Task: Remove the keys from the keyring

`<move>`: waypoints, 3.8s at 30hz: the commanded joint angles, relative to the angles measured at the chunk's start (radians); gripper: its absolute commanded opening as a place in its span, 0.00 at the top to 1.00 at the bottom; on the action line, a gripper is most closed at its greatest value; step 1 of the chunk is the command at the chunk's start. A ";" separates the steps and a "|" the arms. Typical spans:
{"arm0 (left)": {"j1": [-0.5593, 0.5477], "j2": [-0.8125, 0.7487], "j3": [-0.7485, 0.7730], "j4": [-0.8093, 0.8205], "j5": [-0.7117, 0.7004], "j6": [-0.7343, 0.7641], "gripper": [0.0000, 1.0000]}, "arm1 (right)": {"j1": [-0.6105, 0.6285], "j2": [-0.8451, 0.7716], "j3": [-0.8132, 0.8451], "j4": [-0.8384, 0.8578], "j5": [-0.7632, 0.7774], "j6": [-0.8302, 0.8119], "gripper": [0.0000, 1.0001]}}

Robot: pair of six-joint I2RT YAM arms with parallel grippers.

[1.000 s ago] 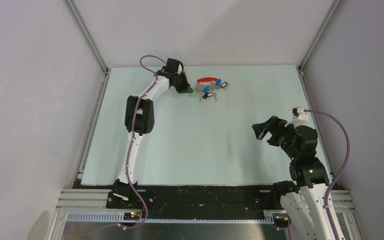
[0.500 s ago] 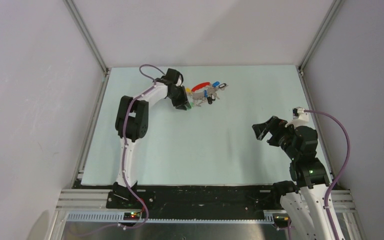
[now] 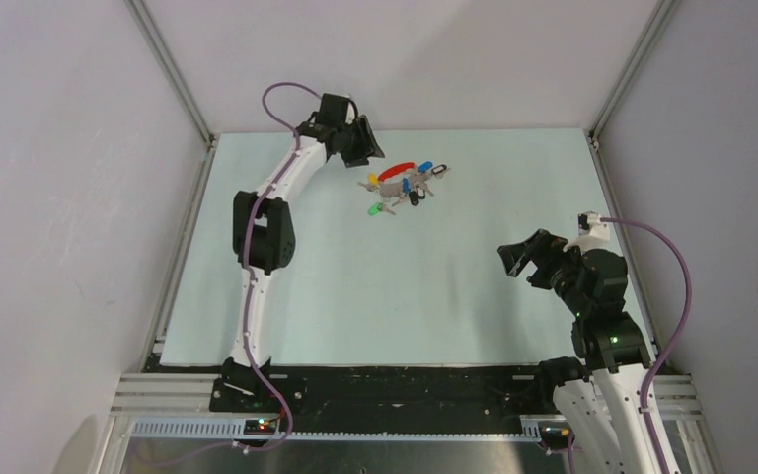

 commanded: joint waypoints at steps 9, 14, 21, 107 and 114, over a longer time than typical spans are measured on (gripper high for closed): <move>-0.061 -0.038 -0.330 -0.091 0.020 0.070 0.58 | -0.003 -0.025 0.008 0.025 -0.032 0.021 0.03; -0.082 -0.174 -0.634 -0.089 -0.044 0.134 0.75 | -0.004 -0.033 0.009 0.018 -0.031 0.026 0.03; -0.095 -0.385 -0.893 -0.034 -0.166 0.147 1.00 | -0.003 -0.024 0.009 0.021 -0.038 0.028 0.03; -0.146 -1.084 -1.597 0.775 0.195 0.051 0.01 | 0.876 0.764 0.246 0.330 0.593 -0.317 1.00; -0.147 -1.088 -1.557 0.834 0.289 -0.056 0.02 | 0.848 0.651 0.246 0.368 0.457 -0.413 1.00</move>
